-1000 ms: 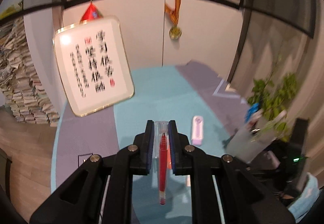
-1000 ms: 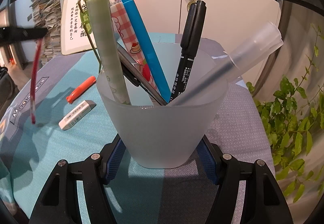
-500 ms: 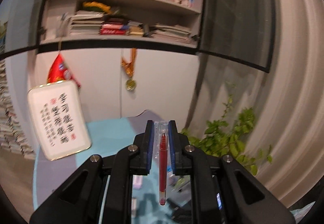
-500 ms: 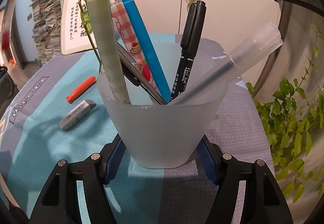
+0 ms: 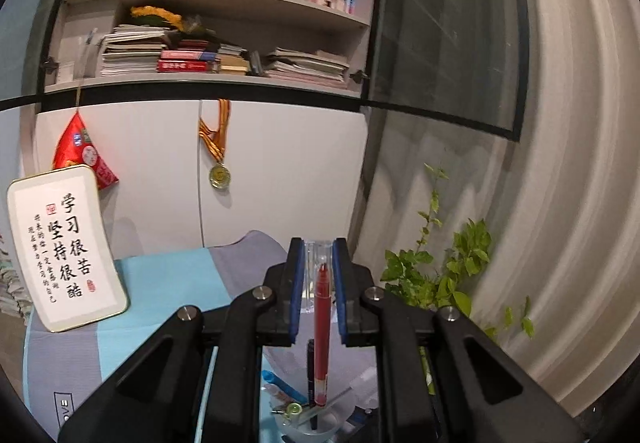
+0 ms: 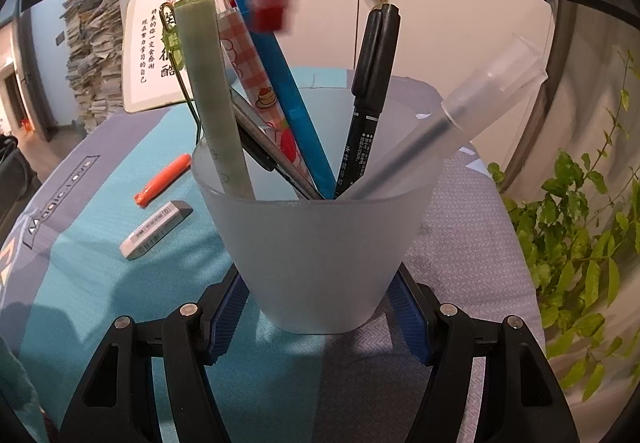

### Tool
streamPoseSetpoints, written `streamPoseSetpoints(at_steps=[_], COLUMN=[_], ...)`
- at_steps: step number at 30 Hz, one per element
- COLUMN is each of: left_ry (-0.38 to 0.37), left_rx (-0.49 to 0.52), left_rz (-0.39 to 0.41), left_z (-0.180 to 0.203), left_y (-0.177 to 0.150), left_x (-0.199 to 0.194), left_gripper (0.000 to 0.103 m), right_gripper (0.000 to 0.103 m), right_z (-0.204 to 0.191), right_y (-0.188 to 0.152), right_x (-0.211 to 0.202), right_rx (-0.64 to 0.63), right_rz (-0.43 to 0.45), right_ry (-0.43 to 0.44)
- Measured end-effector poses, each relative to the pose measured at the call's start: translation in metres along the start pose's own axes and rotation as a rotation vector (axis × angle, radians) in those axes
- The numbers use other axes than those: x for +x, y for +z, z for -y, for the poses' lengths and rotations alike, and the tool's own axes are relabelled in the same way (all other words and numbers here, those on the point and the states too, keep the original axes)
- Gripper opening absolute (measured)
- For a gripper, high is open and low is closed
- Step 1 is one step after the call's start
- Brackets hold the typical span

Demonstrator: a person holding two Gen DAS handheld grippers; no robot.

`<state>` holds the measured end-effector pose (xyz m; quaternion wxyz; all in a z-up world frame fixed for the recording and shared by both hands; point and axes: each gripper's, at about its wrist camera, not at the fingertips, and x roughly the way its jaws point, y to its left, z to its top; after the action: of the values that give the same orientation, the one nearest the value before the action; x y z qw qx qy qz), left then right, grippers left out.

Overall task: Organize stationery
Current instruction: 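Lift the red pen over the frosted cup and drop it in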

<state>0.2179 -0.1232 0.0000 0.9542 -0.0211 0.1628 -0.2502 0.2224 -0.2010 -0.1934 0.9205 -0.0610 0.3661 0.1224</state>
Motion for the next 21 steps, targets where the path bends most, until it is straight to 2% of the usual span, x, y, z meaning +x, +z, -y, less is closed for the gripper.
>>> streamPoseSetpoints(at_steps=[5,17,18,20,21], left_ry=[0.038,0.031,0.029,0.034,0.041], left_rx=[0.049,0.049,0.051,0.042,0.032], left_rz=[-0.052,-0.227,-0.242,-0.244,-0.236], left_z=[0.005,-0.006,-0.008,-0.012,-0.017], left_y=[-0.018,-0.061,-0.062,-0.063,-0.063], left_x=[0.012,0.025,0.023,0.017,0.01], left_gripper=[0.012,0.013,0.015,0.03,0.033], right_gripper=[0.069,0.069,0.069,0.069,0.069], right_z=[0.0,0.0,0.0,0.0,0.001], right_y=[0.0,0.0,0.0,0.0,0.0], right_x=[0.0,0.0,0.0,0.0,0.001], right_rx=[0.001,0.0,-0.001,-0.003,-0.004], right_rz=[0.0,0.0,0.0,0.001,0.001], right_ry=[0.002,0.001,0.001,-0.002,-0.003])
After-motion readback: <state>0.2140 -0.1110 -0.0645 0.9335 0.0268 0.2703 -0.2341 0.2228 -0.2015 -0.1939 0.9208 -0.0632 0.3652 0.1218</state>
